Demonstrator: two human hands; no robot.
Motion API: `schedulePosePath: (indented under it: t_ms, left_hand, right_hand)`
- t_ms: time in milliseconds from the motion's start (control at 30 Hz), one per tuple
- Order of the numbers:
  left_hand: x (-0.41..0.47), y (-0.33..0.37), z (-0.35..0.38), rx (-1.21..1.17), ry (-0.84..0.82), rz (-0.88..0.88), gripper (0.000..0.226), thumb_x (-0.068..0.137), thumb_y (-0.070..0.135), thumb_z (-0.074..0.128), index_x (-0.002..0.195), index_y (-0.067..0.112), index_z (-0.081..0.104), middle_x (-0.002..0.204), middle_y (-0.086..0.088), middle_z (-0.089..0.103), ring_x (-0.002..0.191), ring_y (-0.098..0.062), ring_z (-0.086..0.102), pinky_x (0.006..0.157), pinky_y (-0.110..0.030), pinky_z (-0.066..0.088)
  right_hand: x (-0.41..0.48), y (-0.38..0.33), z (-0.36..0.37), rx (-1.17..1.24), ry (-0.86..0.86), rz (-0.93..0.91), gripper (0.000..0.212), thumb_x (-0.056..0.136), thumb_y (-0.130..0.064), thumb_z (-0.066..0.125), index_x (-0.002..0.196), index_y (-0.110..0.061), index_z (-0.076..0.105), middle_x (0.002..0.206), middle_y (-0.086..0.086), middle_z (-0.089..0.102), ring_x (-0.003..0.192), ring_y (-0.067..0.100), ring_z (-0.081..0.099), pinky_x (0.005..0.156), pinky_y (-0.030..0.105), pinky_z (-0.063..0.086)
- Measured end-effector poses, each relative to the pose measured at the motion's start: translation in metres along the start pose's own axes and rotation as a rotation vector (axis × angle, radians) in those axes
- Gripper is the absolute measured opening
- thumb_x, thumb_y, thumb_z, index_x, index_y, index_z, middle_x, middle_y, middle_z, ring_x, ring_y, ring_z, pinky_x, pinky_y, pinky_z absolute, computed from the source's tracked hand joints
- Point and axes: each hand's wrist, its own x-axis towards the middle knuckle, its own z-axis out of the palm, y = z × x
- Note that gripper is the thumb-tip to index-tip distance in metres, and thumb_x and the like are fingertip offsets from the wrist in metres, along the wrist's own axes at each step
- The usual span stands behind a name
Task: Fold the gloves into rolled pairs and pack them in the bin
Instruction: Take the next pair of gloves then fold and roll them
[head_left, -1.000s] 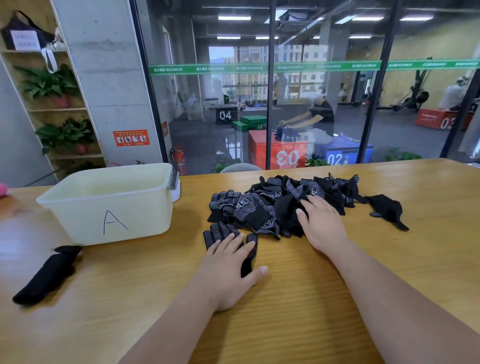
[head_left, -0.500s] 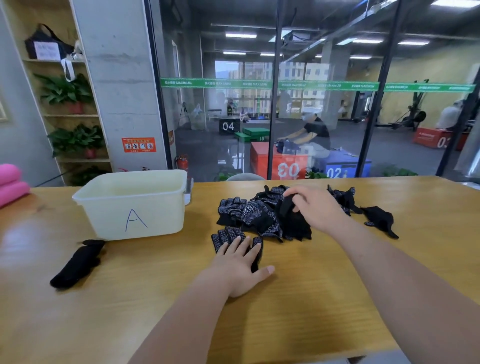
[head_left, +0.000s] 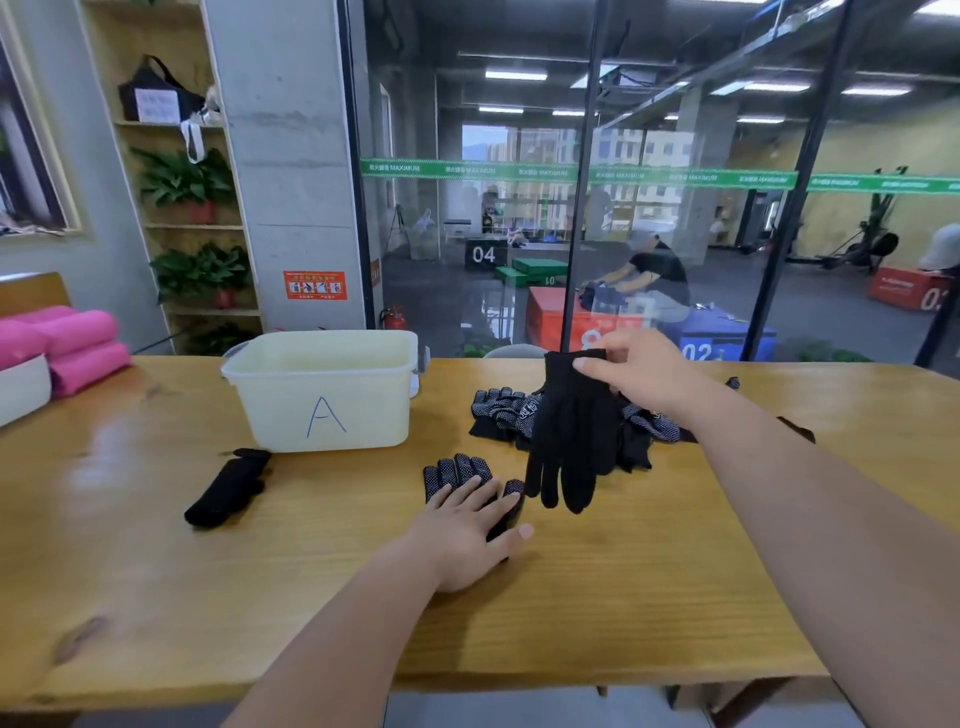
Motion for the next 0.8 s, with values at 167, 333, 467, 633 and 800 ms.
schedulePosePath:
  t_ms: [167,333,467,633,800]
  left_hand:
    - [-0.005,0.002,0.006,0.005,0.072,-0.013,0.078,0.098,0.083,0.007,0.167,0.047,0.007,0.176,0.015,-0.005,0.16,-0.006,-0.014,0.132,-0.043,-0.006]
    - [-0.005,0.001,0.009,0.01,0.087,-0.017,0.078,0.098,0.082,0.007,0.167,0.046,0.007,0.176,0.015,-0.007,0.16,-0.005,-0.016,0.132,-0.041,-0.007]
    - [-0.003,0.0,0.011,0.005,0.098,-0.018,0.078,0.098,0.083,0.007,0.167,0.046,0.009,0.176,0.016,-0.006,0.16,-0.003,-0.016,0.132,-0.041,-0.006]
    - [-0.001,-0.001,0.013,0.033,0.111,-0.014,0.079,0.097,0.083,0.007,0.167,0.046,0.008,0.176,0.015,-0.003,0.161,-0.005,-0.013,0.132,-0.042,-0.004]
    - [0.001,-0.001,0.012,0.052,0.077,-0.009,0.079,0.097,0.084,0.007,0.167,0.047,0.004,0.176,0.015,-0.007,0.161,-0.007,-0.015,0.132,-0.044,-0.005]
  right_hand:
    - [0.011,0.001,0.015,0.081,0.064,0.002,0.012,0.095,-0.04,0.077,0.1,-0.03,0.08,0.098,-0.013,0.077,0.101,0.01,0.071,0.097,0.043,0.058]
    - [0.021,-0.011,0.023,0.279,0.524,-0.098,0.01,0.094,-0.04,0.078,0.101,-0.046,0.075,0.095,-0.017,0.075,0.095,0.008,0.071,0.094,0.037,0.059]
    - [0.008,-0.005,0.053,0.016,0.48,-0.274,0.012,0.096,-0.042,0.073,0.108,-0.042,0.076,0.099,-0.023,0.075,0.082,-0.006,0.065,0.078,0.02,0.053]
    - [-0.022,0.069,0.124,-0.533,-0.31,-0.135,0.065,0.09,-0.077,0.054,0.142,-0.039,0.062,0.151,-0.015,0.057,0.145,0.015,0.048,0.119,0.04,0.04]
    - [-0.038,0.091,0.133,-0.486,-0.125,-0.132,0.059,0.102,-0.068,0.042,0.153,-0.039,0.05,0.17,-0.008,0.032,0.16,0.015,0.02,0.13,0.042,0.022]
